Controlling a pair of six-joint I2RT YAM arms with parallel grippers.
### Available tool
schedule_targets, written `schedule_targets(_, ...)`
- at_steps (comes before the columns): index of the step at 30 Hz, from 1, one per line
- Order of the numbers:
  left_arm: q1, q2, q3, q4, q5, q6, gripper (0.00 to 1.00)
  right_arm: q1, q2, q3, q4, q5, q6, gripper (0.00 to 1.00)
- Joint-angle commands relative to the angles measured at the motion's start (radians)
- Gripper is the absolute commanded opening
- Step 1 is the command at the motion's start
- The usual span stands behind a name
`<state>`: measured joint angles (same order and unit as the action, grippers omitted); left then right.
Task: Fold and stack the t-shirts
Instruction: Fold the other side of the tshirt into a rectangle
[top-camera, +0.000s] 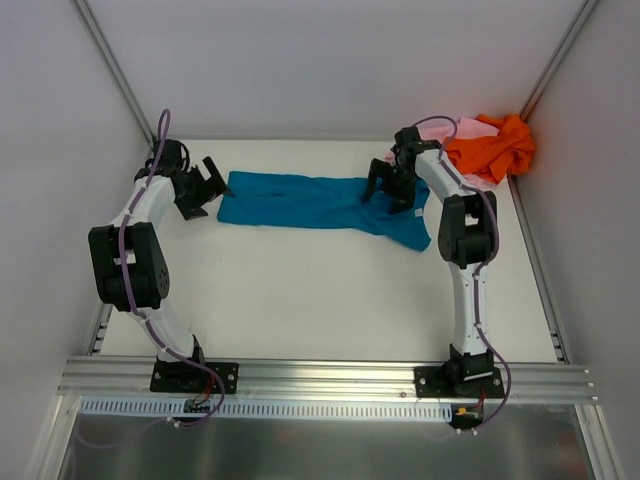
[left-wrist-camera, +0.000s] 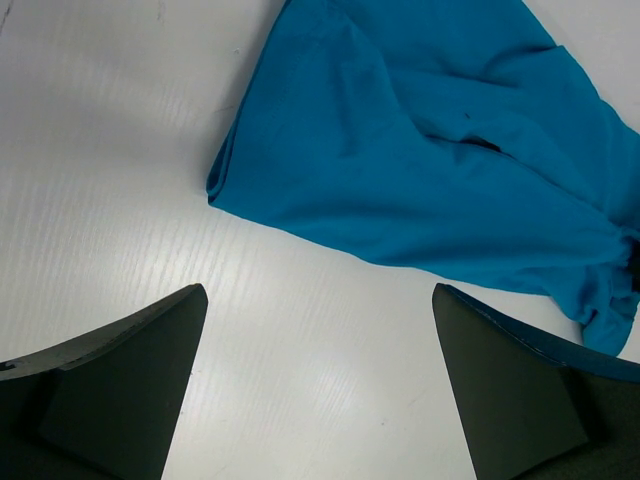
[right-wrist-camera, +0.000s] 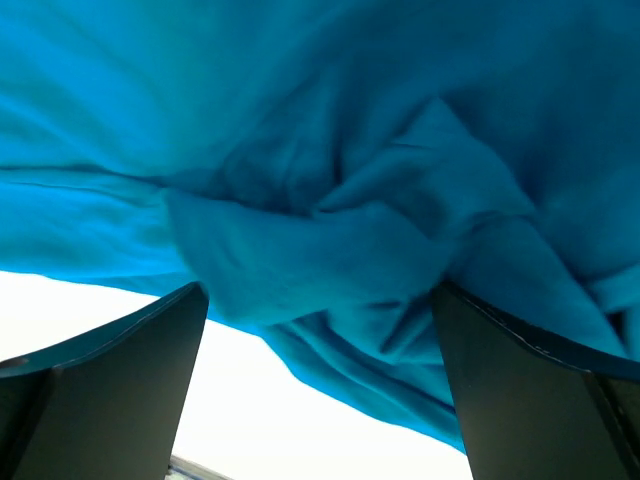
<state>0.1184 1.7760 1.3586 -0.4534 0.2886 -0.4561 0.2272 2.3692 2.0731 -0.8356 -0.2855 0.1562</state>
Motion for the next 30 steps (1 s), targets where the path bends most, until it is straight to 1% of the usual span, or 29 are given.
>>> schedule_targets(1,-0.011,-0.027,-0.006,0.007,0.035,0.008,0.99,-0.023,-0.136,-0.047,0.0,0.087,-0.058,0.99)
schedule_targets(5,-0.025,-0.03,-0.006,-0.002,0.03,0.013,0.99,-0.038,-0.142,-0.042,-0.01,0.114,-0.073,1.0)
schedule_targets(14,-0.029,-0.043,-0.021,-0.005,0.032,0.016,0.99,-0.077,-0.127,0.054,0.001,0.102,-0.049,1.0)
schedule_targets(16,-0.033,-0.041,-0.018,-0.008,0.03,0.017,0.99,-0.081,-0.107,0.068,-0.005,0.088,-0.05,0.96)
schedule_targets(20,-0.034,-0.041,-0.015,-0.014,0.026,0.025,0.99,-0.081,-0.091,0.061,0.007,0.068,-0.04,0.86)
schedule_targets(21,-0.034,-0.041,-0.016,-0.019,0.026,0.025,0.99,-0.081,-0.09,0.059,0.018,0.063,-0.032,0.8)
schedule_targets(23,-0.033,-0.038,-0.018,-0.019,0.026,0.025,0.99,-0.081,-0.077,0.059,0.026,0.054,-0.026,0.74)
schedule_targets(24,-0.034,-0.038,-0.016,-0.018,0.026,0.025,0.99,-0.081,-0.073,0.064,0.026,0.052,-0.024,0.65)
schedule_targets(25,-0.033,-0.036,-0.015,-0.018,0.026,0.023,0.99,-0.081,-0.067,0.065,0.029,0.051,-0.024,0.63)
schedule_targets(30,-0.034,-0.024,0.008,-0.03,0.021,0.028,0.99,-0.083,-0.024,0.077,0.032,0.045,-0.023,0.6)
